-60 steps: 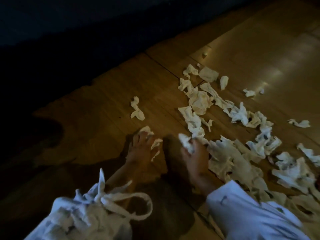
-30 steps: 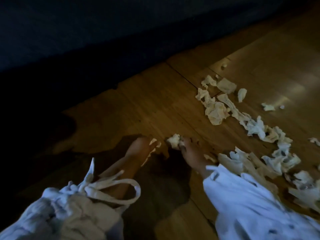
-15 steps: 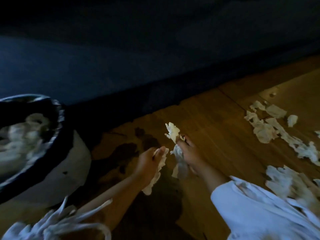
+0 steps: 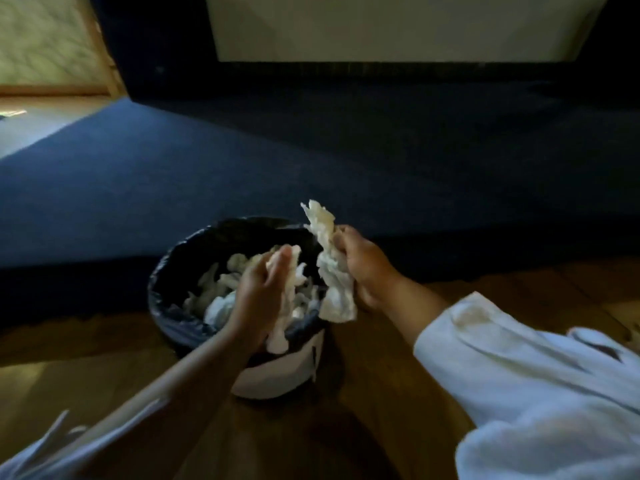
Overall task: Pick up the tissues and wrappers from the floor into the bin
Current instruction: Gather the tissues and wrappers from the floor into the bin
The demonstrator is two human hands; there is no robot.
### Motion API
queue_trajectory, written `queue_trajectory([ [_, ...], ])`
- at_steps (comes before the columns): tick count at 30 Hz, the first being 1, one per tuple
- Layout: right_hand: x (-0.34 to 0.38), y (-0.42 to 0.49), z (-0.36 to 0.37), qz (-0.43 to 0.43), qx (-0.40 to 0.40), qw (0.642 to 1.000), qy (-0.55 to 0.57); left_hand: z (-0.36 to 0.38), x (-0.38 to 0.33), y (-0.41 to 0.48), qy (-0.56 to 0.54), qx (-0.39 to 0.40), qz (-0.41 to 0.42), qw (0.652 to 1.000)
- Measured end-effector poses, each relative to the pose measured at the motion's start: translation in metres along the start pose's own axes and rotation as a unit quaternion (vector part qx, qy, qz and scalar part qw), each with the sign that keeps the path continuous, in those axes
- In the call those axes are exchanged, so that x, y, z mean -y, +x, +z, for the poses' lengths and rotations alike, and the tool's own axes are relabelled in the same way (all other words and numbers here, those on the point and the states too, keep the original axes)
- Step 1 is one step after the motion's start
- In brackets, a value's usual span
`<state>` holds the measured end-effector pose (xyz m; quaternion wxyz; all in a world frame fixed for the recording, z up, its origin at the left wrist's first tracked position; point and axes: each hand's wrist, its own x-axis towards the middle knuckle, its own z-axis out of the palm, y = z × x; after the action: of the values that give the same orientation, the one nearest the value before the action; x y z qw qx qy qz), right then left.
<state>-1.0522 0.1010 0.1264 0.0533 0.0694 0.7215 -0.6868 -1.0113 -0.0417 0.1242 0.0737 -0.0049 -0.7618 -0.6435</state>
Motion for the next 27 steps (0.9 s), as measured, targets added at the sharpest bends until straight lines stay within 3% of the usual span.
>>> queue_trajectory([
  [4,0.013,0.027,0.059,-0.063,-0.016,0.995,-0.078,-0.045,0.021,0.046,0.046,-0.119,0.001,0.992],
  [7,0.002,0.04,0.079,-0.063,-0.006,0.984,-0.167,-0.066,0.039,0.071,0.083,-0.088,-0.063,0.991],
  [10,-0.013,0.039,0.081,-0.071,-0.002,0.91,-0.409,-0.076,0.047,0.073,0.191,-0.008,-0.141,0.971],
  [13,-0.029,0.017,0.073,-0.115,-0.026,0.845,-0.522,-0.075,0.05,0.054,0.315,0.033,-0.122,0.941],
  [15,-0.044,0.001,0.066,-0.154,-0.039,0.83,-0.534,-0.067,0.055,0.032,0.361,0.072,-0.071,0.927],
  [18,-0.061,-0.013,0.064,-0.156,0.001,0.827,-0.54,-0.055,0.064,0.007,0.422,0.127,-0.032,0.897],
  [27,-0.07,-0.011,0.069,-0.189,-0.058,0.815,-0.545,-0.052,0.07,0.005,0.467,0.142,-0.002,0.873],
])
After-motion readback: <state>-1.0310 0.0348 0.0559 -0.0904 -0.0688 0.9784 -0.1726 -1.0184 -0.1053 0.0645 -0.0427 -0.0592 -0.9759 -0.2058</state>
